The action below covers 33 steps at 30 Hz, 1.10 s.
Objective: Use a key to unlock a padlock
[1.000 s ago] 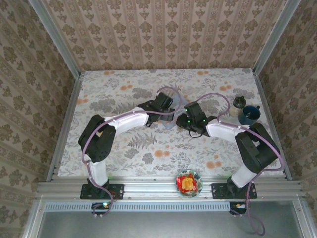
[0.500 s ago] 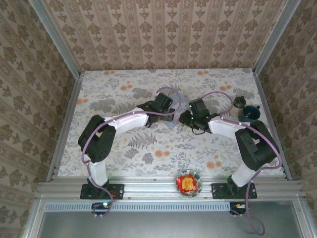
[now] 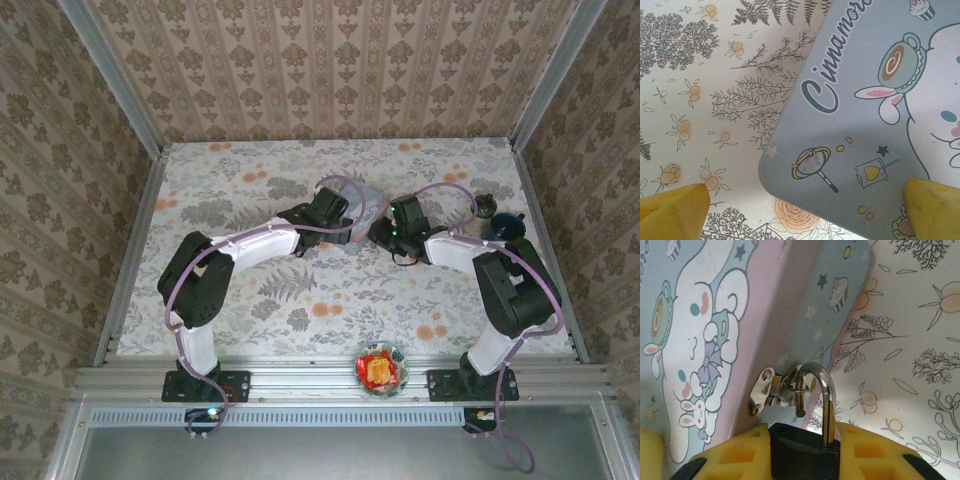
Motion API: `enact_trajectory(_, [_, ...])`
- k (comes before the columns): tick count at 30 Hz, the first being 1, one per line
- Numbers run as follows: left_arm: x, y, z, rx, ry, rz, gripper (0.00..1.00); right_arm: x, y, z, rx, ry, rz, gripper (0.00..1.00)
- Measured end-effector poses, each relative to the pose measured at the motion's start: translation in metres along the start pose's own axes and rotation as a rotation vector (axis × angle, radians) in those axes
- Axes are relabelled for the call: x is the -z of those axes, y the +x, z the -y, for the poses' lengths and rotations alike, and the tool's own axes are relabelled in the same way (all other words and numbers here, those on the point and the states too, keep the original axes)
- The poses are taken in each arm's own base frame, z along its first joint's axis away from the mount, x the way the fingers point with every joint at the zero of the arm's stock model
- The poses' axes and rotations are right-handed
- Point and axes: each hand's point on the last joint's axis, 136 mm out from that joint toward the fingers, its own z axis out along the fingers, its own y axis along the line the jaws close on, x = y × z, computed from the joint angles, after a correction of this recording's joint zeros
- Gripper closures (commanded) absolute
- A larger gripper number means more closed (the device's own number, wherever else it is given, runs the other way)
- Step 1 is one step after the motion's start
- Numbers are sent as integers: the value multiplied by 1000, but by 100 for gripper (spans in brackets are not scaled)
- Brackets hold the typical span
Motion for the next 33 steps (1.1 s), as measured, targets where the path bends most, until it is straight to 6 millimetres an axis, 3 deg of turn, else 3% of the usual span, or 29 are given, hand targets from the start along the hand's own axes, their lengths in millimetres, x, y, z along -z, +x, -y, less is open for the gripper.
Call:
enact_trajectory(7, [0,-1,0,4,0,5,0,-2,-8,-2,-30,-15,34,71])
enact_trajectory(13, [0,-1,0,6,0,5,0,-3,-12,5,-69,-7,69,82])
enact_trajectory(21, [0,-1,0,9,1,6,0,-2,-18,11,-114,5,117,74])
enact_trajectory(24, [-2,16,-6,-15,-21,-51,0,1,-29,18,-127,35,170,72])
enact_trajectory(28, [-6,45,-16,-48,-58,-144,0,6,-45,30,-143,78,228,79])
enact_trajectory(33, [-5,48,-18,-55,-62,-158,0,8,-44,31,-142,78,224,82])
